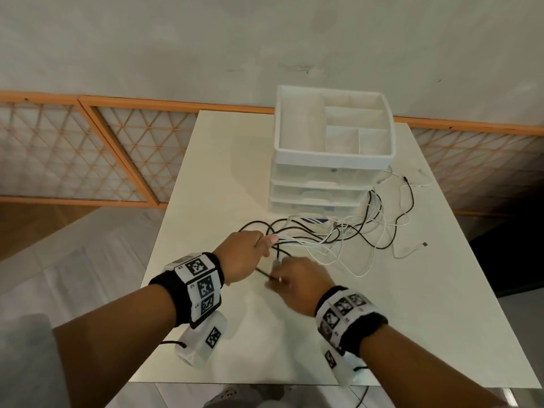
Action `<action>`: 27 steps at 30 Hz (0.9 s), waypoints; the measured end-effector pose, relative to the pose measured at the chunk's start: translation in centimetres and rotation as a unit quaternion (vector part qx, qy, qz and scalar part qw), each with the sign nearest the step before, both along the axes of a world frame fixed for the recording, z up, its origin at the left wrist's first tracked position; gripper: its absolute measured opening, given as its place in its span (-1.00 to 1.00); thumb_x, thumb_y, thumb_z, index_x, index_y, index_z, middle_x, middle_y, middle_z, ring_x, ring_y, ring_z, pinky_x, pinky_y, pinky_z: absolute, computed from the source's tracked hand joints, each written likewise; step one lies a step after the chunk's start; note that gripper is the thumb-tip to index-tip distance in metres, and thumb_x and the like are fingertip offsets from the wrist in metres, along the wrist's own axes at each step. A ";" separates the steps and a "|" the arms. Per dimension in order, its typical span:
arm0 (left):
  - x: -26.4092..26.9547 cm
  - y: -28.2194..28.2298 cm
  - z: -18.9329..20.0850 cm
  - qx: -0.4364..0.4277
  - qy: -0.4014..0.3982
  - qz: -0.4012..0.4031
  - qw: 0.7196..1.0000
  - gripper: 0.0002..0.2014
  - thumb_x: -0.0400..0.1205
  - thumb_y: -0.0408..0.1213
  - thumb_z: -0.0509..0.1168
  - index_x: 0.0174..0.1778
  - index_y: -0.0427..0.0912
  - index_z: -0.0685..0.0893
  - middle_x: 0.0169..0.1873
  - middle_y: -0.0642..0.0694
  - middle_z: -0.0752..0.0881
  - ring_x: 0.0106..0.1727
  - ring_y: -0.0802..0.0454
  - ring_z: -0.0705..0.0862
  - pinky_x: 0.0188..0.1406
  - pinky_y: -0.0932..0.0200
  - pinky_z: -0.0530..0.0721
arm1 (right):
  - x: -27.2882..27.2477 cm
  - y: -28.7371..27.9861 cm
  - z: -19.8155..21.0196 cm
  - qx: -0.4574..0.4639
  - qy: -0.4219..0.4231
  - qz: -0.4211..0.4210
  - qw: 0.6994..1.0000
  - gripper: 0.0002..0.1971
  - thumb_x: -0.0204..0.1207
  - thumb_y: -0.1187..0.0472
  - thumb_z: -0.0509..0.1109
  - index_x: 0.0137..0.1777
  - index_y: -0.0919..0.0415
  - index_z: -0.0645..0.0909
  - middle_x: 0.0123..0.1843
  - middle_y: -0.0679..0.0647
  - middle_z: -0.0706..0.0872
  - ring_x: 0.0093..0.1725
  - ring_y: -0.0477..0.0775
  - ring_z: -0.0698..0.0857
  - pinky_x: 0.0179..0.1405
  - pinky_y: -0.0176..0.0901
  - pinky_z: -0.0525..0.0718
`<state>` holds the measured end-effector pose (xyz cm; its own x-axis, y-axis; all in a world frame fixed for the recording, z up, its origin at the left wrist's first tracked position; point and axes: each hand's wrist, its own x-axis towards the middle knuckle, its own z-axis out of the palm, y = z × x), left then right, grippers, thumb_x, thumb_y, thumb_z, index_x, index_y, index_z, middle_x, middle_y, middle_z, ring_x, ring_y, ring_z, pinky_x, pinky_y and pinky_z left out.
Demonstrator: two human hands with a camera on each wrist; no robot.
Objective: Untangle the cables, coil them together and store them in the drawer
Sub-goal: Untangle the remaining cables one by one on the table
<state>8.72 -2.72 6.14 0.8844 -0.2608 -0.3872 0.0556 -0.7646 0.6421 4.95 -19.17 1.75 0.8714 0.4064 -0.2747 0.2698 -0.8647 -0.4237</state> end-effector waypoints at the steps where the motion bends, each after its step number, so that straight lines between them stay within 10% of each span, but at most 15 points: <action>1: 0.1 -0.1 0.0 -0.019 -0.010 0.001 1.000 -0.46 0.79 0.11 0.00 0.01 -0.27 0.69 -0.11 -0.02 0.72 -0.27 0.06 0.65 -0.54 0.35 0.42 | 0.7 -0.5 1.5 0.051 -0.037 -0.031 0.998 -0.73 0.62 -0.14 0.30 -0.05 -0.02 0.74 -0.16 -0.04 0.64 -0.05 0.11 0.66 -0.02 0.00 0.65; 5: 1.0 -0.6 1.1 -0.146 -0.030 0.055 0.987 -0.46 0.76 0.15 0.04 -0.29 -0.21 0.62 -0.35 -0.13 0.78 -0.39 -0.25 0.65 -0.28 -0.16 0.70 | 3.3 -3.5 7.2 0.156 -0.178 -0.123 0.964 -0.84 0.52 -0.05 0.48 -0.22 -0.03 0.79 -0.29 -0.04 0.55 -0.29 0.01 0.57 -0.20 -0.07 0.60; 10: 2.3 -1.2 2.1 -0.178 -0.045 0.087 0.979 -0.53 0.79 0.04 0.05 -0.39 -0.14 0.43 -0.60 0.07 0.55 -0.41 0.00 0.56 -0.31 0.14 0.51 | 4.5 -9.0 13.7 0.238 -0.330 -0.273 0.872 -0.85 0.52 0.04 0.53 -0.21 0.07 0.76 -0.28 0.09 0.63 -0.36 -0.12 0.52 -0.30 -0.31 0.52; 14: 2.3 -1.0 1.6 -0.221 -0.024 0.123 0.967 -0.57 0.79 -0.02 0.09 -0.36 -0.15 0.38 -0.54 0.02 0.40 -0.47 0.01 0.44 -0.34 0.17 0.51 | 5.6 -14.1 15.0 0.310 -0.344 -0.415 0.783 -0.82 0.51 -0.01 0.47 -0.13 0.10 0.72 -0.22 0.33 0.74 -0.28 0.27 0.69 -0.25 0.03 0.72; 19: 2.4 -1.6 2.0 -0.241 0.007 0.135 0.961 -0.59 0.79 -0.04 0.12 -0.35 -0.16 0.38 -0.52 -0.02 0.33 -0.51 0.03 0.32 -0.40 0.15 0.54 | 5.4 -16.6 13.5 0.265 -0.203 -0.477 0.813 -0.69 0.62 -0.14 0.29 -0.02 0.10 0.66 -0.18 0.12 0.81 -0.26 0.18 0.82 -0.10 0.17 0.80; 27: 3.2 -1.3 0.3 -0.196 -0.027 0.156 0.968 -0.53 0.76 0.09 0.10 -0.40 -0.12 0.41 -0.63 0.10 0.36 -0.54 0.01 0.27 -0.45 0.12 0.28 | 7.5 -18.0 15.8 0.326 -0.244 -0.472 0.782 -0.46 0.67 -0.35 0.02 0.19 0.07 0.58 -0.10 0.07 0.79 -0.24 0.10 0.77 -0.25 -0.06 0.66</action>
<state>11.88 -4.03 6.47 0.9599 -0.0948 -0.2638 0.2034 -0.4121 0.8881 12.42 -37.15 17.52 0.8039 -0.5665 0.1809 -0.0925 -0.4196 -0.9030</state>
